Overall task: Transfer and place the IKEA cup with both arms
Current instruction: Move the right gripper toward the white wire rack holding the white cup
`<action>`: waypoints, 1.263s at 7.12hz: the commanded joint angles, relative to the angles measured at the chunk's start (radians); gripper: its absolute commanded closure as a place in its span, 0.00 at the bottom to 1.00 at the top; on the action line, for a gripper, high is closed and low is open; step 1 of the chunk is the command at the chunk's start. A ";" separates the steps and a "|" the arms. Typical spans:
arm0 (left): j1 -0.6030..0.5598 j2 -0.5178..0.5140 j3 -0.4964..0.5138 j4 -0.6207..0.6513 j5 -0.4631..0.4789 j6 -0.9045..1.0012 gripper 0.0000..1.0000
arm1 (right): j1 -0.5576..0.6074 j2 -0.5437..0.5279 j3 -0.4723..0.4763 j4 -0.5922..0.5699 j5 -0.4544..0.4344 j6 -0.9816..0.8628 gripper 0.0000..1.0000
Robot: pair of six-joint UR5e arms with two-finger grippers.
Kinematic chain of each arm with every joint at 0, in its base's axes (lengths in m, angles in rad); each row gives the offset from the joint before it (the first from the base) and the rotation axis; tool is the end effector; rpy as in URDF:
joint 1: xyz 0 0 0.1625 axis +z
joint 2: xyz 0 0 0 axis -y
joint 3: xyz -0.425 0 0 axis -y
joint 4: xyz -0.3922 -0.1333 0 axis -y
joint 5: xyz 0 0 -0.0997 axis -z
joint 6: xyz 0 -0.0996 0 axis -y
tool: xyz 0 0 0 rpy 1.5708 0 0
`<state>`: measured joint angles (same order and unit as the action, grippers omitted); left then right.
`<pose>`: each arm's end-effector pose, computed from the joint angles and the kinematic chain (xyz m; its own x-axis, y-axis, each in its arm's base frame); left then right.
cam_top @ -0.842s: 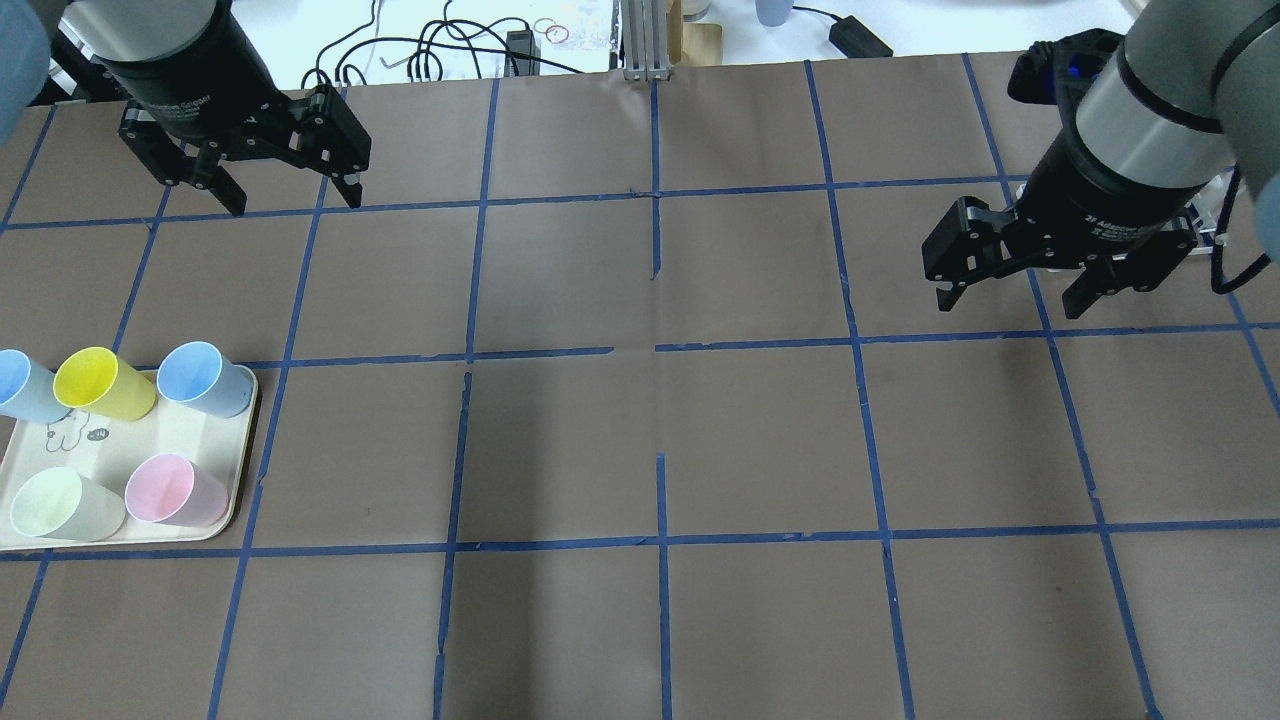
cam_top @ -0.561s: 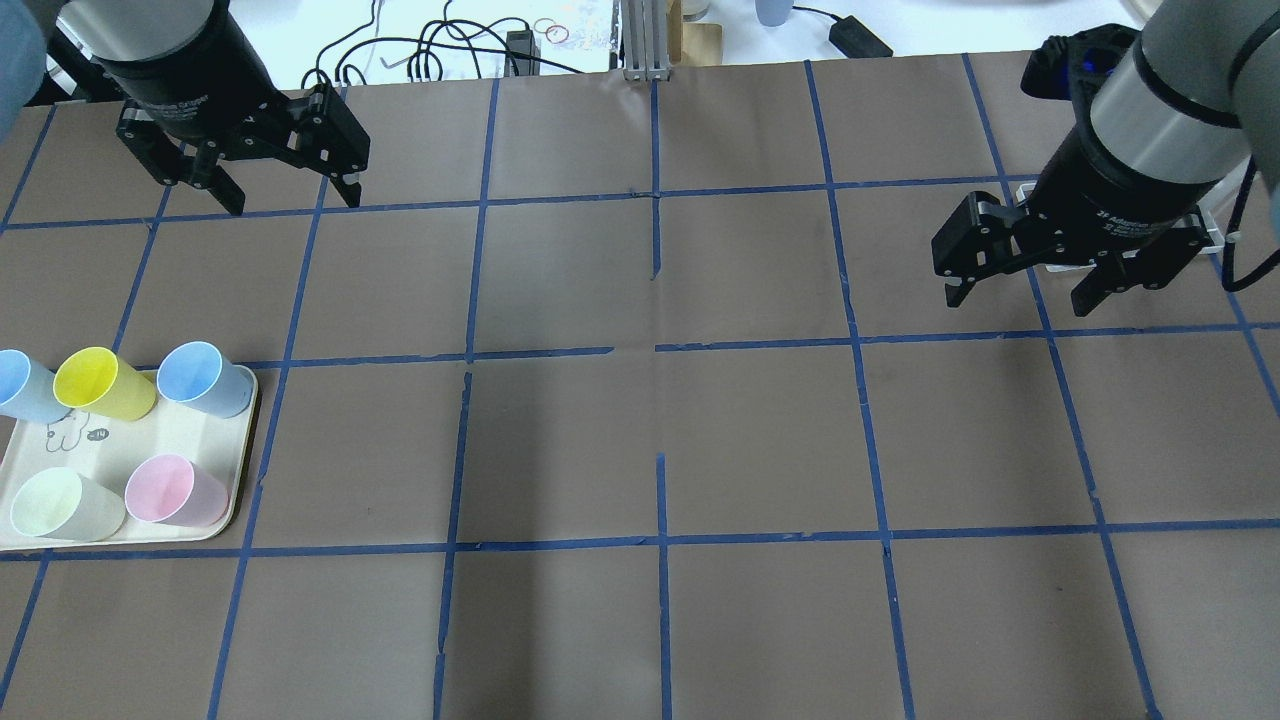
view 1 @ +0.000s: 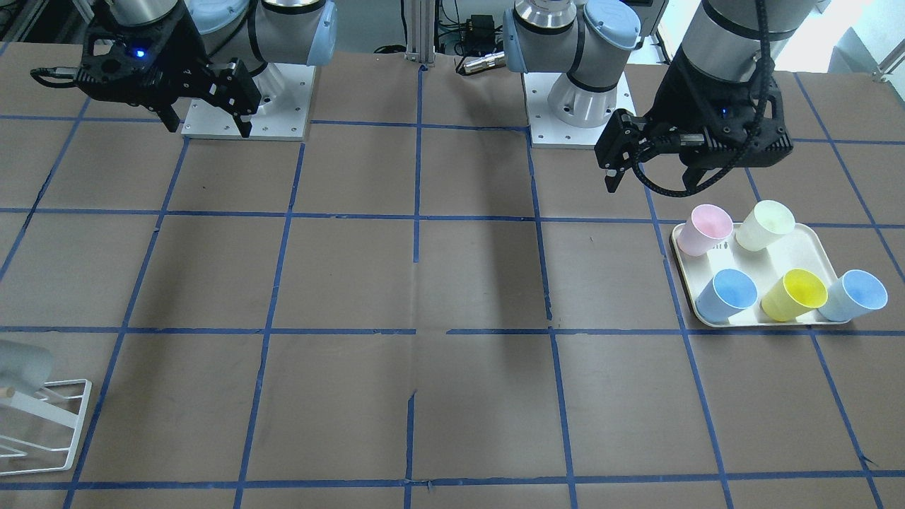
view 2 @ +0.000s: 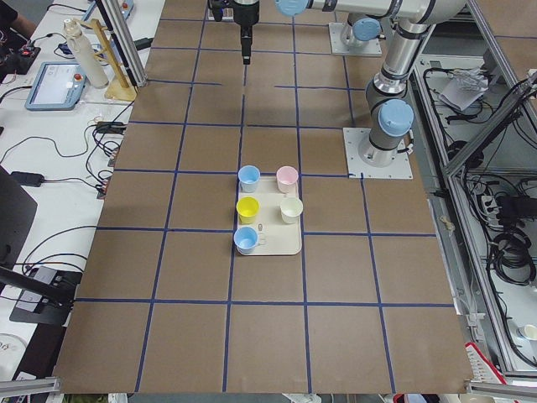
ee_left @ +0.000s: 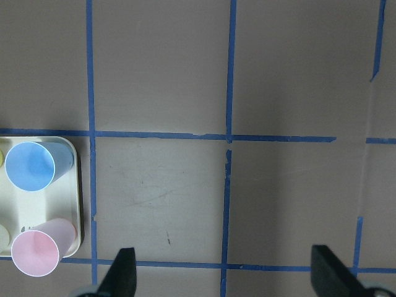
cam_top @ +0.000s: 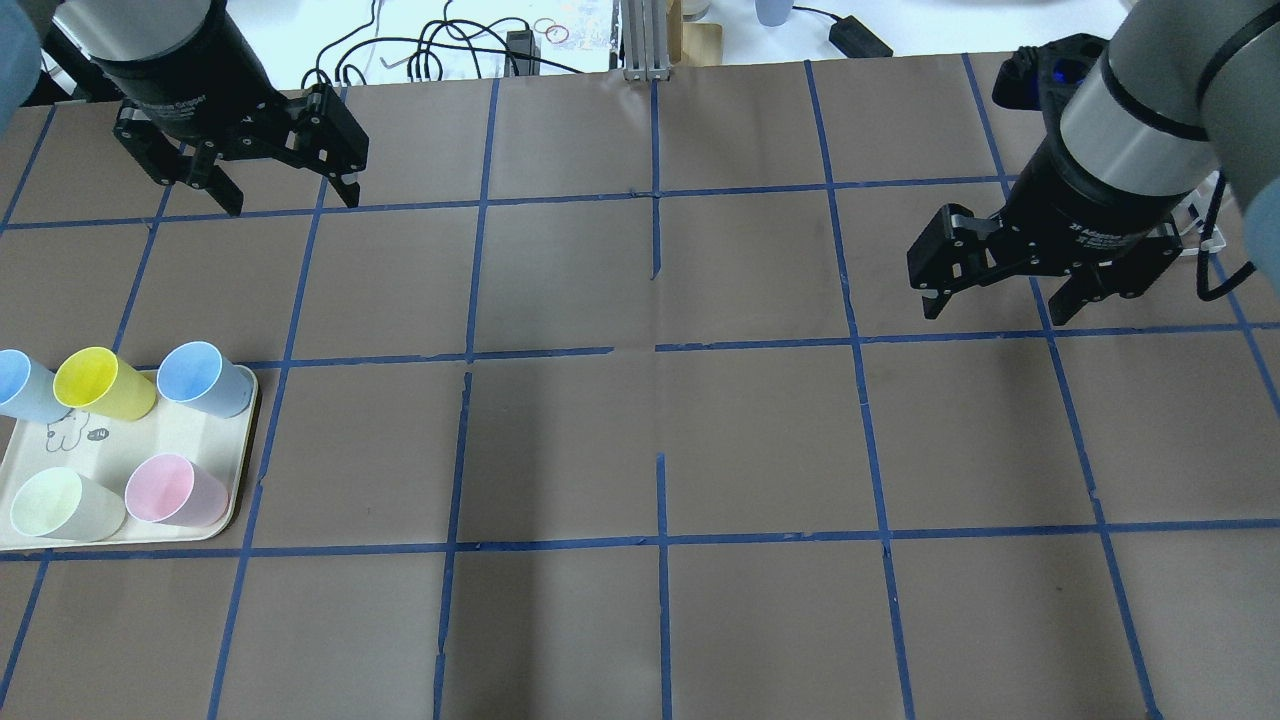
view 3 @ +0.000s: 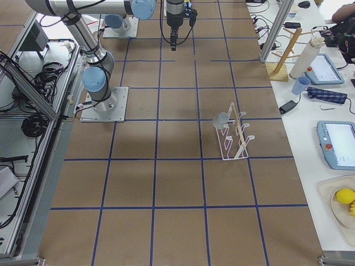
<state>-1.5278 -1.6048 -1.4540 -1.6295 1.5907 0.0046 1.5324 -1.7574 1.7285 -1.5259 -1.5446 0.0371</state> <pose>-0.1094 -0.5126 0.5225 -0.9990 -0.0389 -0.0200 -0.0384 0.9990 -0.0240 0.1200 -0.4162 0.4903 -0.9968 0.0758 -0.0256 0.0754 0.9970 0.0170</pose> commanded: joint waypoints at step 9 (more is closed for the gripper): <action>0.000 0.000 0.000 0.000 -0.002 -0.002 0.00 | -0.238 0.050 -0.013 -0.143 -0.003 -0.420 0.00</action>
<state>-1.5278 -1.6050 -1.4542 -1.6289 1.5892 0.0031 1.3279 -1.7180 1.7153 -1.6336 -1.5440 -0.2788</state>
